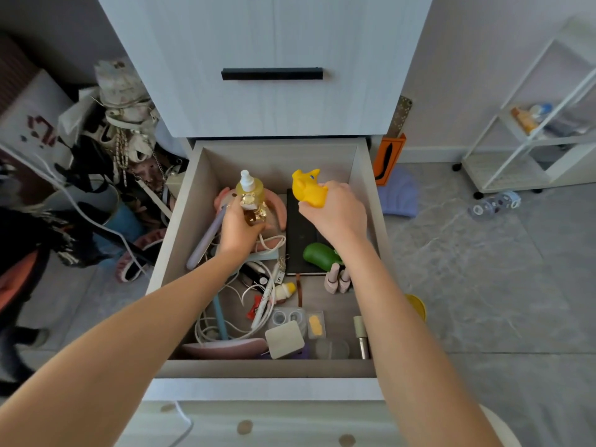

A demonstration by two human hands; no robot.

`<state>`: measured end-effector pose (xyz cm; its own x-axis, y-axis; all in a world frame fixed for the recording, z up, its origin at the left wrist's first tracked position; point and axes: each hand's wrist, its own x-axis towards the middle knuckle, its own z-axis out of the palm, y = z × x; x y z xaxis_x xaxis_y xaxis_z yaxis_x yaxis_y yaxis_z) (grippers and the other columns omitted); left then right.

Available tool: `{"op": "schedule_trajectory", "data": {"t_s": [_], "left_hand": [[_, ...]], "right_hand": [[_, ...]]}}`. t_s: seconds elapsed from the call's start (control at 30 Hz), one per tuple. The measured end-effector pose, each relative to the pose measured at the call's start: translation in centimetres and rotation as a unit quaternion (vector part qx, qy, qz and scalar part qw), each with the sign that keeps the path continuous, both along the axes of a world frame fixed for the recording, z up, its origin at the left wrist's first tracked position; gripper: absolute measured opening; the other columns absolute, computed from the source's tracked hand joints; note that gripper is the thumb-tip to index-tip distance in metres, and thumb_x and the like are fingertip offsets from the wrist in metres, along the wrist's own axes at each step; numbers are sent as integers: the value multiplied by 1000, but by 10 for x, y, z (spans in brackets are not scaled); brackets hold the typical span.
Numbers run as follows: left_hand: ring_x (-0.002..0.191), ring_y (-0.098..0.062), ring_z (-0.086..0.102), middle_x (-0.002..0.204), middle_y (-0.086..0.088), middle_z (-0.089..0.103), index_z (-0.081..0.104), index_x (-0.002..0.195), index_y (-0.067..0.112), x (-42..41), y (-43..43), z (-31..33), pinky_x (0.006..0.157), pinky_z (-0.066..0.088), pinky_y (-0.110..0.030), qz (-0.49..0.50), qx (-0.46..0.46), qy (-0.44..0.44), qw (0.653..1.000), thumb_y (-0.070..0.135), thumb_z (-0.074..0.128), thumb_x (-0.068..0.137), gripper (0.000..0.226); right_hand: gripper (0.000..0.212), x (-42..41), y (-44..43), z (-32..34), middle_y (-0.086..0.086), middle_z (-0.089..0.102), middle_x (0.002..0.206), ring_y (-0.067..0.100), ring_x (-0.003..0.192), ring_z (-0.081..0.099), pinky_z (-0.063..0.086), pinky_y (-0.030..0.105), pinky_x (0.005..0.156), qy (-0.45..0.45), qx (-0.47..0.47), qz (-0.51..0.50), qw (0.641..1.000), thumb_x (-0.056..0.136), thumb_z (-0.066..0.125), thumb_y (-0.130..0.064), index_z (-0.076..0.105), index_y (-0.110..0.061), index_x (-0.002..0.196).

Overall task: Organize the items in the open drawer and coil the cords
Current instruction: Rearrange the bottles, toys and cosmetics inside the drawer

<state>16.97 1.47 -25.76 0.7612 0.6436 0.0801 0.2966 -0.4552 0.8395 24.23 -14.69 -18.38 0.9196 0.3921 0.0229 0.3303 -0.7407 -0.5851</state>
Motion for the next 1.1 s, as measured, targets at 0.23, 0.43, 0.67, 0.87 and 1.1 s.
{"op": "schedule_trajectory", "data": {"t_s": [0.23, 0.43, 0.67, 0.87, 1.1], "left_hand": [[100, -13, 48, 116, -7, 45, 55, 106, 5, -9, -3, -3, 85, 43, -23, -44, 95, -50, 993, -6, 66, 76, 34], [105, -25, 50, 119, -15, 49, 56, 101, 2, -5, -4, -12, 88, 41, -25, -85, 151, -3, 985, -7, 66, 74, 31], [105, -32, 56, 118, -16, 55, 30, 138, 9, 4, -14, 2, 83, 46, -39, -45, 56, 126, 989, 12, 63, 86, 62], [95, -38, 60, 113, -21, 58, 5, 148, 10, 13, -15, 16, 81, 51, -45, -43, 58, 246, 967, 26, 58, 89, 81], [109, -39, 53, 127, -23, 41, 24, 127, -2, -5, -23, 16, 85, 49, -47, -19, 174, 246, 953, 30, 85, 64, 92]], "right_hand": [[36, -1, 0, 2, 0, 55, 89, 23, 86, 60, 48, 36, 77, 0, 0, 0, 1000, 82, 60, -41, 59, -13, 106], [45, 0, 2, -2, 3, 61, 112, 23, 96, 62, 50, 42, 83, 17, 11, 9, 1000, 81, 62, -43, 58, -17, 118], [50, -1, 1, -1, 4, 58, 116, 23, 96, 61, 50, 41, 84, 31, 7, 18, 999, 82, 62, -43, 55, -17, 123], [44, -2, -1, 2, 4, 57, 112, 24, 91, 61, 51, 42, 82, 29, 0, 23, 999, 83, 62, -43, 57, -15, 115], [42, -1, -2, 4, 3, 55, 105, 22, 87, 59, 49, 35, 74, 30, 16, 16, 999, 84, 62, -40, 56, -13, 115]]}}
